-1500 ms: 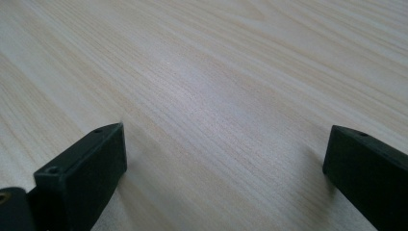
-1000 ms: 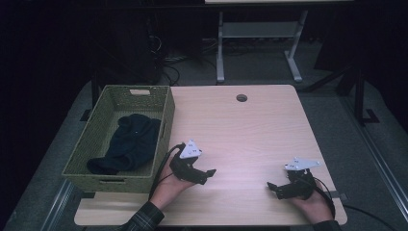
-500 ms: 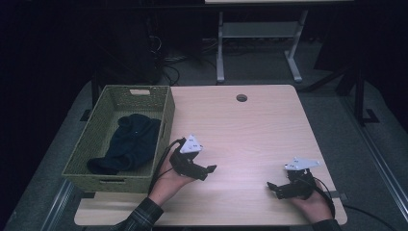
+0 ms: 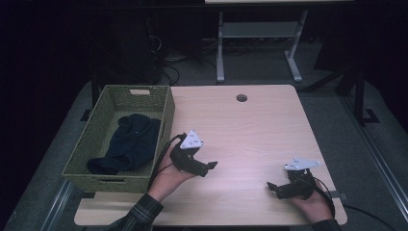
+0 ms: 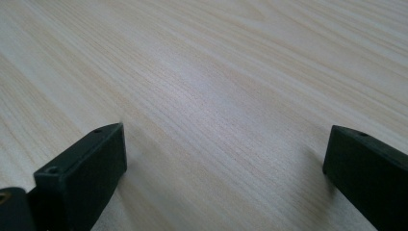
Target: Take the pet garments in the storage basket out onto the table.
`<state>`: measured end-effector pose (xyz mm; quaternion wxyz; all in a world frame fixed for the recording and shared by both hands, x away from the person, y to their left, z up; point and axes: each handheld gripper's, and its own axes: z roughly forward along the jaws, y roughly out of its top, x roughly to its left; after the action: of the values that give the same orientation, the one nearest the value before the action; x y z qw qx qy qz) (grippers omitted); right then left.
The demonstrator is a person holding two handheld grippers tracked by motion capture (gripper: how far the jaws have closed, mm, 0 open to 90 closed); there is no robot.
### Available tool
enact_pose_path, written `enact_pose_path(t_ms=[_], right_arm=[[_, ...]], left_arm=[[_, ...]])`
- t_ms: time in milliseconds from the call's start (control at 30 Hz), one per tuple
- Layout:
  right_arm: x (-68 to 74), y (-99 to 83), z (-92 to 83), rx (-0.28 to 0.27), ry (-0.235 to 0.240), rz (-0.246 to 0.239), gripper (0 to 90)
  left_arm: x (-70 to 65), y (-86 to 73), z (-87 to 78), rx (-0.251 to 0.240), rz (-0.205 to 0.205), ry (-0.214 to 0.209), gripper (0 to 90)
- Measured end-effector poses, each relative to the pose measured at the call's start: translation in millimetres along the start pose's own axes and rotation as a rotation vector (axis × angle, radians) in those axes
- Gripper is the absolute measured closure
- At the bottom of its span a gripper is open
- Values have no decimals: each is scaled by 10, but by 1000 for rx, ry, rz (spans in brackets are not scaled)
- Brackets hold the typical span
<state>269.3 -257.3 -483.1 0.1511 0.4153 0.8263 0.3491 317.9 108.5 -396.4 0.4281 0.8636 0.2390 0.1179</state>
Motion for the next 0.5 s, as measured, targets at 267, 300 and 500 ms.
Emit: enact_pose_path(t_ms=[267,300,500], right_arm=[[-1,0,0,-1,0,-1,11],[-1,0,0,-1,0,-1,11],[0,0,0,0,0,0,11]], left_arm=[[46,64,-54,-5,4,-7,130],[46,64,-54,-5,4,-7,130],[84,111,-98,-6,12,-6,130]])
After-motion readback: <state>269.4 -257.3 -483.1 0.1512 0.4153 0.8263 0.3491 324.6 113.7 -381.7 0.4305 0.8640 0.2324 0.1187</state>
